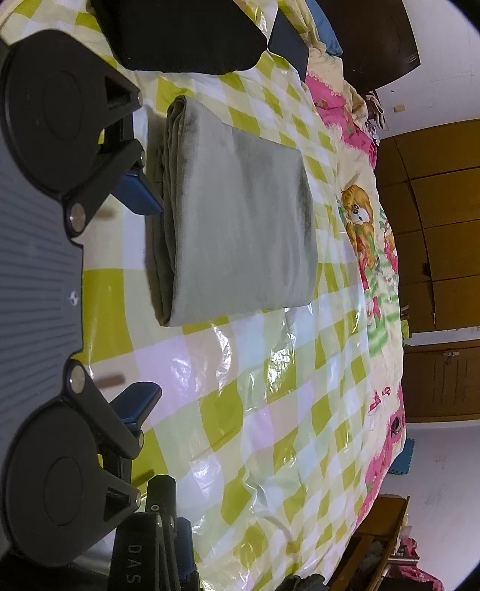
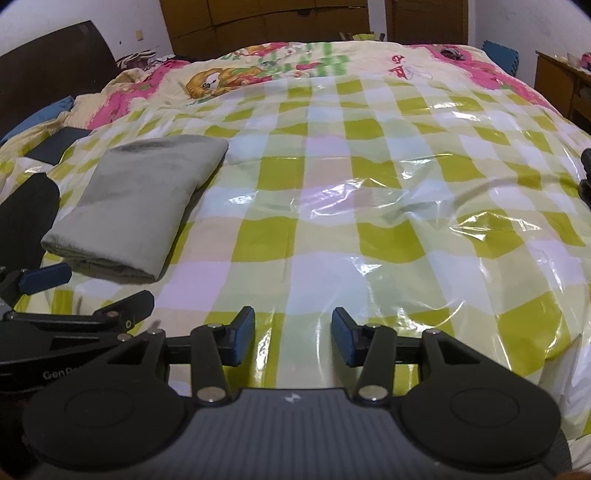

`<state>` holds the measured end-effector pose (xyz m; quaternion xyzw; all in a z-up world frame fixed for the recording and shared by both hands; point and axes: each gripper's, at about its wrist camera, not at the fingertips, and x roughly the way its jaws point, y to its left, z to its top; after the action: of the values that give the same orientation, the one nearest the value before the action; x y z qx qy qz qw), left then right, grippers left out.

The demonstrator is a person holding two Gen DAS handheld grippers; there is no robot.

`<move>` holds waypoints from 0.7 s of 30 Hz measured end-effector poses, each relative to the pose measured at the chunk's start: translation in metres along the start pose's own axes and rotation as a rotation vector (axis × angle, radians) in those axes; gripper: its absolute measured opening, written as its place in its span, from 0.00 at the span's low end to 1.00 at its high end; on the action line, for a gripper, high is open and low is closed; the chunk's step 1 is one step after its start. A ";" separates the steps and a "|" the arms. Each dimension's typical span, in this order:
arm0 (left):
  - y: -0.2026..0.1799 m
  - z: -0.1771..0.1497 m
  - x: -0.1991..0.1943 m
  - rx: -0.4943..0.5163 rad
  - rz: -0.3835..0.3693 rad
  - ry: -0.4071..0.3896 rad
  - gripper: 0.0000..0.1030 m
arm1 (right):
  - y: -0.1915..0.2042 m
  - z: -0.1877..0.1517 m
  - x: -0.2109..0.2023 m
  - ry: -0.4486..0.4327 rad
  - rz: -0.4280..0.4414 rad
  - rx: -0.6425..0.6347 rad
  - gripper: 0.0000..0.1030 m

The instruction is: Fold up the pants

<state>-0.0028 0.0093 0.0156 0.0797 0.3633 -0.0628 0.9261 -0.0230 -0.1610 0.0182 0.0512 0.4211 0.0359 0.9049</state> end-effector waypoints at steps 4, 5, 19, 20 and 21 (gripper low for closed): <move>0.000 -0.002 -0.001 -0.001 0.003 -0.001 1.00 | 0.002 -0.002 0.001 0.002 0.003 -0.003 0.47; 0.001 -0.002 -0.002 -0.004 0.001 -0.004 1.00 | 0.002 -0.002 0.001 0.002 0.003 -0.004 0.47; 0.008 -0.004 -0.002 -0.048 -0.010 0.025 1.00 | 0.006 -0.008 0.002 0.002 0.021 -0.001 0.49; 0.008 -0.004 -0.002 -0.048 -0.005 0.028 1.00 | 0.006 -0.008 0.002 0.001 0.025 0.001 0.50; 0.009 -0.005 -0.002 -0.051 -0.001 0.031 1.00 | 0.006 -0.008 0.001 0.002 0.033 0.005 0.51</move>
<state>-0.0057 0.0189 0.0144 0.0567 0.3793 -0.0530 0.9220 -0.0286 -0.1544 0.0129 0.0605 0.4213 0.0498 0.9035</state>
